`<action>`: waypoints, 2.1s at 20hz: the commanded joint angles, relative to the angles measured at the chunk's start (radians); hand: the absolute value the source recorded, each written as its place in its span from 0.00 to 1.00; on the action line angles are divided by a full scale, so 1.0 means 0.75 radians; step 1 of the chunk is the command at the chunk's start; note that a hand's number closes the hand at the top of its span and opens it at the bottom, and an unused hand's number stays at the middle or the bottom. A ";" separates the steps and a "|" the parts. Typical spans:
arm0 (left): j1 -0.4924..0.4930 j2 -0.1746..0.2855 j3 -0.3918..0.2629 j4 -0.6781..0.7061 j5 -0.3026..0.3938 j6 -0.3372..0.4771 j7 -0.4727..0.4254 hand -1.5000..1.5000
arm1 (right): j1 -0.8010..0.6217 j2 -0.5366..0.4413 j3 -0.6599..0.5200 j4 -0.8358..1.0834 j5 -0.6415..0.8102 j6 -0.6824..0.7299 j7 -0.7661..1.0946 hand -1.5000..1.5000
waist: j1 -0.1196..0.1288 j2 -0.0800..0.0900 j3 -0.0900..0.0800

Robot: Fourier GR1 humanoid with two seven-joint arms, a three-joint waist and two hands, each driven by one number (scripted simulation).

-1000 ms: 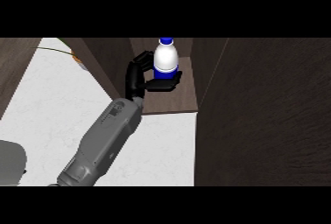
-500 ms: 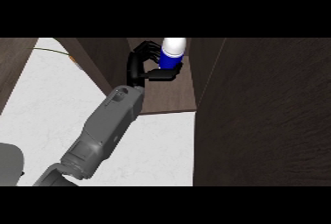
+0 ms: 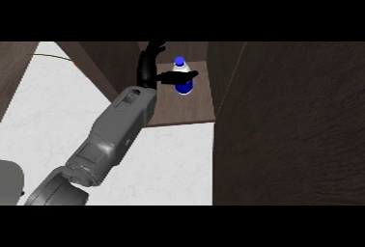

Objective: Pick up the bottled water, place it into the cabinet and close the cabinet

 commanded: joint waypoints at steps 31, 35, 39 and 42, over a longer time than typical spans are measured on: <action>0.368 -0.026 -0.325 -0.533 0.353 -0.232 -0.232 0.00 | -0.044 0.021 -0.041 -0.225 -0.040 -0.165 0.185 0.00 | 0.090 -0.041 0.001; 0.516 -0.026 -0.488 -0.840 0.430 -0.088 -0.138 0.00 | 0.010 0.038 -0.055 -0.219 -0.054 -0.118 0.175 0.00 | 0.095 -0.050 0.001; 0.754 -0.026 -0.614 -1.041 0.424 -0.052 -0.206 0.00 | 0.005 0.067 -0.052 -0.210 -0.036 -0.113 0.157 0.00 | 0.094 -0.045 0.001; 0.886 -0.026 -0.675 -1.234 0.367 0.031 -0.177 0.00 | -0.015 0.053 -0.066 -0.234 -0.036 -0.149 0.172 0.00 | 0.115 -0.047 0.002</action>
